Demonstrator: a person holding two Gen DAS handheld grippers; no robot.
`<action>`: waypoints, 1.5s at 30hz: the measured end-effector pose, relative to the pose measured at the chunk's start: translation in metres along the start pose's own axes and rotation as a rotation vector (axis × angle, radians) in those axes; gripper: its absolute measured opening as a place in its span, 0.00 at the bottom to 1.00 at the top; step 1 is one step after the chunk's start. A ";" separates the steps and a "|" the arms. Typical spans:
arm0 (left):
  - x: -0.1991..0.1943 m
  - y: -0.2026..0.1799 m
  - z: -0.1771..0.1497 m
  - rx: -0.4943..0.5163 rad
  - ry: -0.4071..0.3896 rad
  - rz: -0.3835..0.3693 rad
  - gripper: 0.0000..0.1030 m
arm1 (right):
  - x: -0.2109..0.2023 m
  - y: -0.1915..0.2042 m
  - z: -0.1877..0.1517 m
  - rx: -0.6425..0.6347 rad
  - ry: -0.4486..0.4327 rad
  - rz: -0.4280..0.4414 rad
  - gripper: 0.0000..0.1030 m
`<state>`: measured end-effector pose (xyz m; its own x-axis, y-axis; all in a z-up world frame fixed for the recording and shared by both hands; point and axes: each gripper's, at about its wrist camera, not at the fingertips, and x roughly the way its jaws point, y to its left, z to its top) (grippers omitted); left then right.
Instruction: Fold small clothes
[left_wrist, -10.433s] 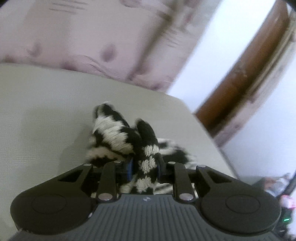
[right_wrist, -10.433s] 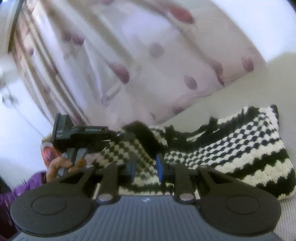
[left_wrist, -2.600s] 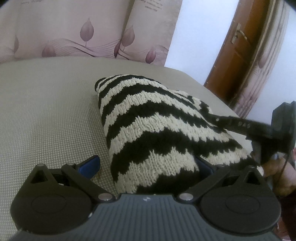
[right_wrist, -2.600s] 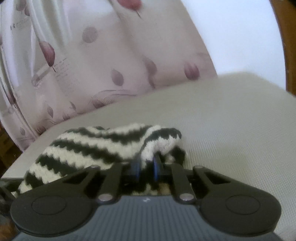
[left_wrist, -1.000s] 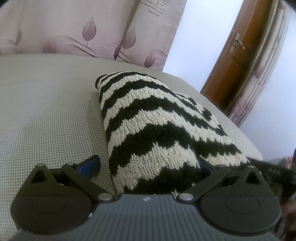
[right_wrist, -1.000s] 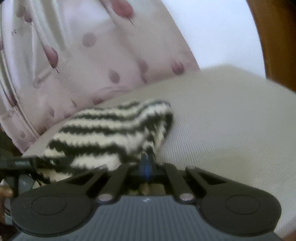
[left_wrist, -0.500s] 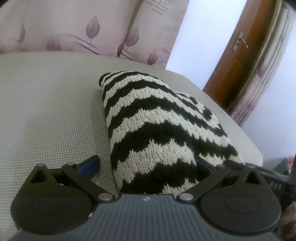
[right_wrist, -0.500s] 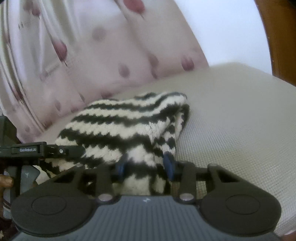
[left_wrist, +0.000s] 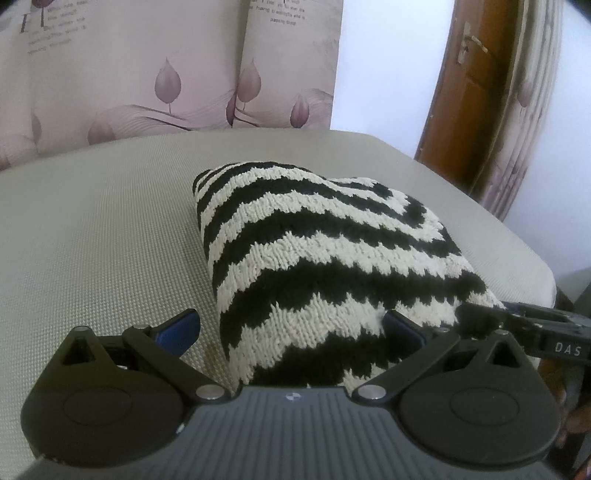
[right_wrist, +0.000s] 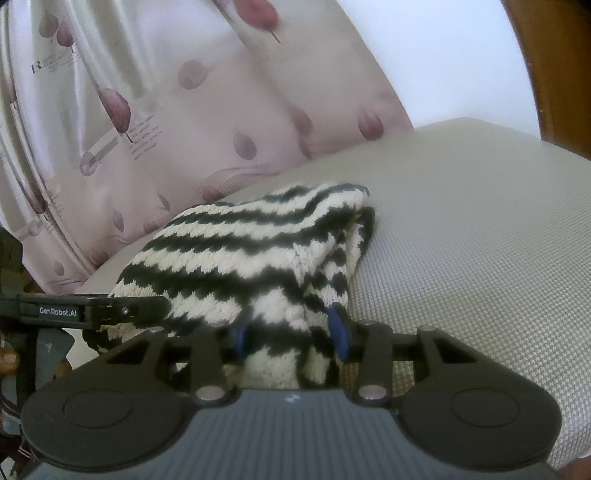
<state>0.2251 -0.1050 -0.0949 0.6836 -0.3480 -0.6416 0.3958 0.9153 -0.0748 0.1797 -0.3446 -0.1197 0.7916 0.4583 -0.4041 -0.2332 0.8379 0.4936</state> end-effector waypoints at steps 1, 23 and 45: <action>0.000 0.000 0.000 -0.001 0.002 -0.001 1.00 | 0.000 0.000 0.000 0.001 0.000 -0.001 0.42; 0.041 0.046 0.022 -0.108 0.113 -0.272 1.00 | 0.013 -0.031 0.023 0.084 0.080 0.098 0.75; 0.100 0.090 0.031 -0.267 0.127 -0.618 0.91 | 0.086 -0.062 0.060 0.138 0.270 0.447 0.63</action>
<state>0.3484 -0.0635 -0.1418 0.2975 -0.8110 -0.5038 0.5140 0.5807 -0.6313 0.2957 -0.3750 -0.1392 0.4542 0.8367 -0.3059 -0.4233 0.5049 0.7523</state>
